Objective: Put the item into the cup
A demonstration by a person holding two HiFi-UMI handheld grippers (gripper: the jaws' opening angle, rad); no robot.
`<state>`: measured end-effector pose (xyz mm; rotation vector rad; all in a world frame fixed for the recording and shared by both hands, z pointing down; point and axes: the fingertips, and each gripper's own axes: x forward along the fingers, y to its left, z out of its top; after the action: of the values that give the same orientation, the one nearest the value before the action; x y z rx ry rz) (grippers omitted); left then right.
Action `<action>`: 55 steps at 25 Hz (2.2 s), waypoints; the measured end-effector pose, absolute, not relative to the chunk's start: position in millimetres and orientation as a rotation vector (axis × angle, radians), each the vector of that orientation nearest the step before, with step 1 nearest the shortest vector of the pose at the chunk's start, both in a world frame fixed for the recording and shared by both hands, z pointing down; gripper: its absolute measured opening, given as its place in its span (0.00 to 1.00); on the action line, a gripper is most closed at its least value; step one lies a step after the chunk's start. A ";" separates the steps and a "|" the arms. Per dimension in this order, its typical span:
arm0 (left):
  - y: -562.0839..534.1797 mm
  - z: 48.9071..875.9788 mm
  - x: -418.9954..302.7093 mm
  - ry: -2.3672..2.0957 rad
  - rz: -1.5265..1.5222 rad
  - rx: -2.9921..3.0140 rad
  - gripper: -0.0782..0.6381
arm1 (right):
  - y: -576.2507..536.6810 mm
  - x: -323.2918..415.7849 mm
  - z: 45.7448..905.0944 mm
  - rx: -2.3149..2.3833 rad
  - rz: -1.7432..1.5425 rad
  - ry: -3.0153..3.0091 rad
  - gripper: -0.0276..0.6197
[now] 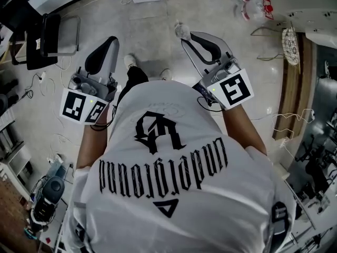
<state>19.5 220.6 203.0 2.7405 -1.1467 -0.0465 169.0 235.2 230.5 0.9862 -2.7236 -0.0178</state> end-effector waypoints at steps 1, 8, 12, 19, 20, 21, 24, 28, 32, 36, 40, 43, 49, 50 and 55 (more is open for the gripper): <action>216.0 203.3 17.1 -1.145 -0.051 2.741 0.13 | 233.3 167.0 231.0 0.988 -0.013 -2.722 0.14; 178.5 201.9 -7.9 -1.116 -0.077 2.748 0.13 | 205.6 141.8 230.5 1.001 0.000 -2.697 0.14; 156.1 200.8 -34.0 -1.107 -0.084 2.763 0.13 | 184.2 111.4 228.3 0.998 -0.010 -2.690 0.14; 117.9 204.3 -89.7 -1.041 -0.059 2.784 0.13 | 141.3 44.6 219.1 1.034 -0.020 -2.676 0.14; 111.9 205.0 -100.0 -1.034 -0.057 2.782 0.13 | 135.9 34.1 218.0 1.040 -0.022 -2.673 0.14; 106.1 205.5 -109.9 -1.026 -0.055 2.781 0.13 | 131.1 23.8 217.1 1.046 -0.023 -2.670 0.14; 92.1 205.9 -132.8 -0.993 -0.062 2.788 0.13 | 120.4 -0.9 216.9 1.065 -0.020 -2.650 0.14; 81.6 210.0 -147.0 -0.938 -0.063 2.794 0.13 | 112.3 -18.4 221.3 1.101 0.007 -2.620 0.14; 75.2 213.7 -153.6 -0.895 -0.071 2.793 0.13 | 108.1 -30.5 221.4 1.116 0.014 -2.600 0.14; 69.9 216.7 -155.1 -0.883 -0.075 2.790 0.13 | 103.9 -33.5 224.3 1.114 0.032 -2.589 0.14; 68.6 216.7 -154.5 -0.894 -0.074 2.787 0.13 | 99.4 -32.2 228.4 1.103 0.045 -2.592 0.14; 66.5 217.3 -156.1 -0.927 -0.058 2.776 0.13 | 92.0 -33.3 226.8 1.098 0.061 -2.622 0.14; 55.5 217.4 -156.7 -0.997 -0.020 2.757 0.13 | 69.3 -29.0 235.6 1.059 0.087 -2.646 0.14; 51.8 218.2 -156.9 -1.006 -0.016 2.753 0.13 | 65.0 -29.5 235.9 1.047 0.081 -2.658 0.14; 30.9 219.9 -143.3 -1.036 0.003 2.742 0.13 | 43.0 -17.1 237.9 1.009 0.076 -2.687 0.14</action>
<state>-143.3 30.9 219.9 2.7415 -1.0358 0.0030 -17.1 43.0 237.9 1.0093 -2.6867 0.0761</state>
